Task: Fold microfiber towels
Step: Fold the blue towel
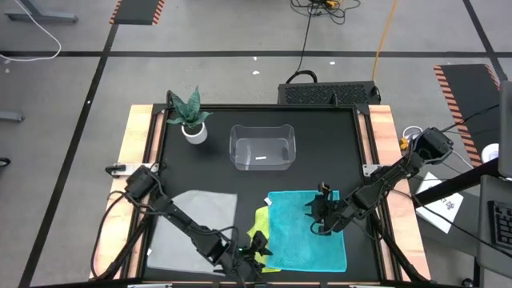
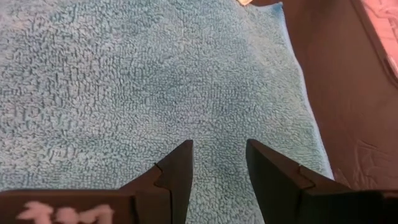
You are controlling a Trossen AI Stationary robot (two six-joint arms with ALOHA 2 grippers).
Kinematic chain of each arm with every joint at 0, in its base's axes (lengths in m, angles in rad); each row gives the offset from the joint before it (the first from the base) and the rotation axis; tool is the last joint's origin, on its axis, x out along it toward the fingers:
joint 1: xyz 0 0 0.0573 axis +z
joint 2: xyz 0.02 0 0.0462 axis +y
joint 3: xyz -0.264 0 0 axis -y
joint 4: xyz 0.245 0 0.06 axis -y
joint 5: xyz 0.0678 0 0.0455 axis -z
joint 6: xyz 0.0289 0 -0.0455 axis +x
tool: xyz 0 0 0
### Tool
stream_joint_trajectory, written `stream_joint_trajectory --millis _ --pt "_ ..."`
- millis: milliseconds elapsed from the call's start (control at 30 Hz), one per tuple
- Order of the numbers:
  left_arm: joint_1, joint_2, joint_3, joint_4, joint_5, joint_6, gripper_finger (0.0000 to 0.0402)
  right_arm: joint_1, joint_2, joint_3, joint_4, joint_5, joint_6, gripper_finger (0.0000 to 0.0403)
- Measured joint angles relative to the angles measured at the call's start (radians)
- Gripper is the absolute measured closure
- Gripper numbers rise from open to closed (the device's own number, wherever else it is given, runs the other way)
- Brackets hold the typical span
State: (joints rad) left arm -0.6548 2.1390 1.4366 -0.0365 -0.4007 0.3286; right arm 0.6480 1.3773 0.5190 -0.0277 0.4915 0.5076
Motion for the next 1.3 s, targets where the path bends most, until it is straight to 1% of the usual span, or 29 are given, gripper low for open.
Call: stream_joint_trajectory --millis 67,200,300,367,433,500,600,867,967,1100,1300 --pt "-0.001 0.005 0.0 -0.023 0.0 0.001 0.0151 0.0 -0.001 -0.011 0.018 0.0 0.0 0.0264" --pt "-0.001 0.002 0.002 -0.012 0.018 -0.014 0.0151 0.0 -0.001 -0.022 0.026 0.0 0.002 0.0264" --pt "-0.002 0.003 0.001 -0.011 0.06 -0.028 0.0151 0.0 -0.001 -0.022 0.042 0.0 -0.004 0.0264" --pt "0.002 0.02 0.002 0.023 0.076 -0.046 0.0151 0.0 -0.001 -0.022 0.059 0.0 -0.017 0.0264" --pt "0.002 0.039 0.001 0.042 0.085 -0.033 0.0151 -0.002 -0.001 -0.022 0.072 0.0 -0.023 0.0264" --pt "0.005 0.064 0.001 0.099 0.095 -0.023 0.0151 -0.007 -0.001 -0.022 0.074 0.0 -0.024 0.0264" --pt "0.013 0.07 0.001 0.115 0.115 -0.014 0.0151 -0.013 -0.004 -0.022 0.075 0.0 -0.026 0.0264" --pt "0.028 0.054 0.001 0.11 0.093 0.0 0.0151 -0.013 -0.045 -0.022 0.067 0.0 -0.028 0.0264" --pt "0.038 0.055 0.001 0.08 0.094 -0.017 0.0152 -0.013 -0.047 -0.022 0.068 0.0 -0.03 0.0264" --pt "0.055 0.055 0.001 0.051 0.12 -0.044 0.0168 -0.012 -0.047 -0.022 0.068 0.0 -0.03 0.0264" --pt "0.059 0.055 0.001 0.027 0.139 -0.047 0.0212 -0.012 -0.047 -0.022 0.068 0.0 -0.027 0.0264"
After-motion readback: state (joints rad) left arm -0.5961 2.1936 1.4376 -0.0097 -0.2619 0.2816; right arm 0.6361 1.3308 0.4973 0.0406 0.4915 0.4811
